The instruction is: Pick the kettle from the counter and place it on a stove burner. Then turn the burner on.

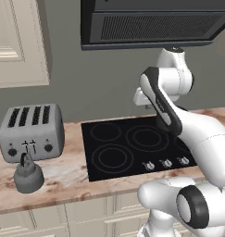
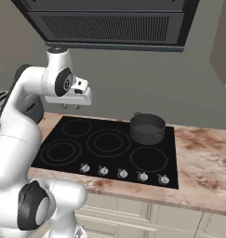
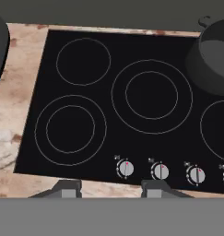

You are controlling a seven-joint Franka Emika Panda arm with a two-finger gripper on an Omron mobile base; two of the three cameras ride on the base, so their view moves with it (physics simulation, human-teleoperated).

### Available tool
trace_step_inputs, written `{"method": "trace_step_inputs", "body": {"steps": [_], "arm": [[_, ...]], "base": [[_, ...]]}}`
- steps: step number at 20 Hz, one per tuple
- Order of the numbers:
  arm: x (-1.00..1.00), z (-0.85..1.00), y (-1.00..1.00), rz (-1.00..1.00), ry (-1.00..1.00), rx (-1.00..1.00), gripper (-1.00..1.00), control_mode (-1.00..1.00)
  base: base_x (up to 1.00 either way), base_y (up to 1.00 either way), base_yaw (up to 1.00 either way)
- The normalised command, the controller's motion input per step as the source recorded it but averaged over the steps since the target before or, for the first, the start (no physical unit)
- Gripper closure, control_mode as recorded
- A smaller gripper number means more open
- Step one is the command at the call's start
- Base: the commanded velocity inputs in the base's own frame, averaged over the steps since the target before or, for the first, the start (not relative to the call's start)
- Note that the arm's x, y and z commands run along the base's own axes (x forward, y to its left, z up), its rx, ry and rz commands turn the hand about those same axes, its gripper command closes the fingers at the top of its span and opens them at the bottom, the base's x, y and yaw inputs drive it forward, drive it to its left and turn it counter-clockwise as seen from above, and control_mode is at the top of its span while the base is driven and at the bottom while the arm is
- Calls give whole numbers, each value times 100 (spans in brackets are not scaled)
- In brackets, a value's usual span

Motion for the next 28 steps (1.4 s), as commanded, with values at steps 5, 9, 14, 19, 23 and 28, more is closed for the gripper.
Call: {"method": "trace_step_inputs", "body": {"steps": [5, 9, 14, 19, 23, 28], "arm": [[-16, 0, 2, 0, -3, 2, -100, -100], [-46, 0, 11, 0, -10, 0, -100, -100], [-37, 0, 30, 0, -8, 0, -100, -100], [-25, 0, 39, 0, -2, 0, -100, -100], [-20, 0, 54, 0, 0, 6, -100, -100], [-16, 0, 60, 0, 0, 15, -100, -100]], "base": [[0, 0, 0], [0, 0, 0], [0, 0, 0], [0, 0, 0], [0, 0, 0], [0, 0, 0]]}}
